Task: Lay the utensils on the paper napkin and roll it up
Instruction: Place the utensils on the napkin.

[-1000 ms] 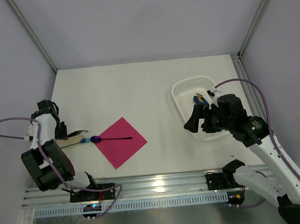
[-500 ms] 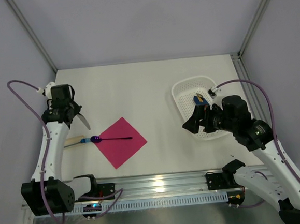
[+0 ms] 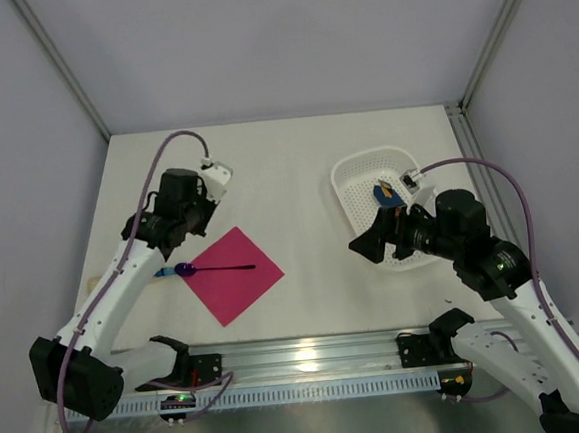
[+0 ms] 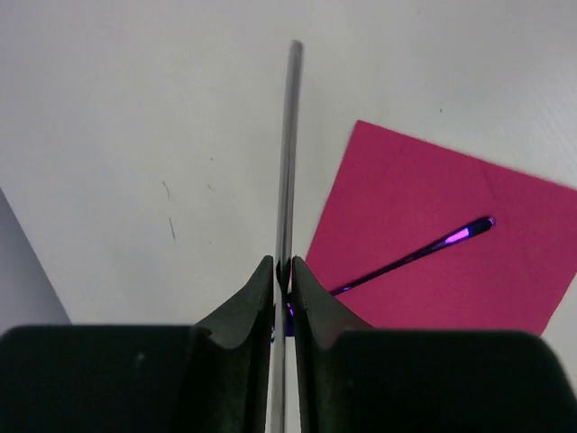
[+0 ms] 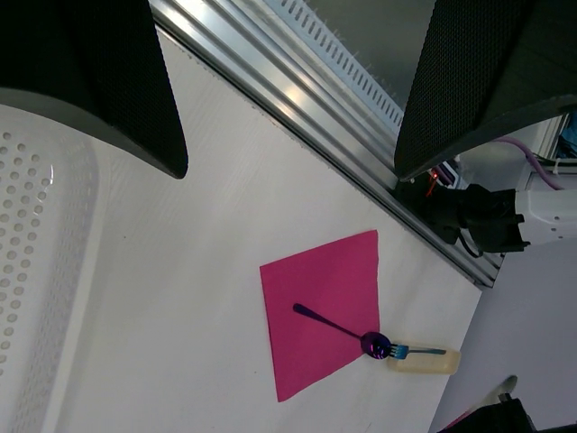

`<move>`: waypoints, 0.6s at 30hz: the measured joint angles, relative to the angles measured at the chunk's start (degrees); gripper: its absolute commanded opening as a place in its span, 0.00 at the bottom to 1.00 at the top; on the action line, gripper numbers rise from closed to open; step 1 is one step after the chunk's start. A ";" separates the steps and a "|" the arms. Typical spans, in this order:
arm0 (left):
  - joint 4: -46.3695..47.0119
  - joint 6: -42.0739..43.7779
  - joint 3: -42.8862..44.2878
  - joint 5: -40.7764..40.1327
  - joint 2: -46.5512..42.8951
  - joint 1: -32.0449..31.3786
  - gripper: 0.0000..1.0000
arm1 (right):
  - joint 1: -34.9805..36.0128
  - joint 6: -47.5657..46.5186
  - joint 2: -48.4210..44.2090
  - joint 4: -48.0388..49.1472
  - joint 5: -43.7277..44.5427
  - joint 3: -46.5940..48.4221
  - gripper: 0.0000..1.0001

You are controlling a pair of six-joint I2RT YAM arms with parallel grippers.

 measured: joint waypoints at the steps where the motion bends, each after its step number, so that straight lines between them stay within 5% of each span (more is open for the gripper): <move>1: -0.07 3.82 -0.70 -0.46 -0.13 -2.05 0.00 | 0.00 -0.04 -0.50 0.28 -0.22 -0.42 0.99; 9: -1.84 31.19 -10.91 2.14 -3.45 -10.19 0.00 | 0.00 -0.66 -2.86 2.21 -1.90 -3.43 0.99; 13: -1.27 34.95 -10.93 2.08 -3.32 -10.27 0.00 | 0.00 -1.68 -2.75 2.25 -1.90 -4.61 1.00; 18: 3.74 29.46 -10.69 -0.52 -1.99 -9.64 0.08 | 0.00 -2.84 -2.36 2.27 -1.90 -4.61 0.99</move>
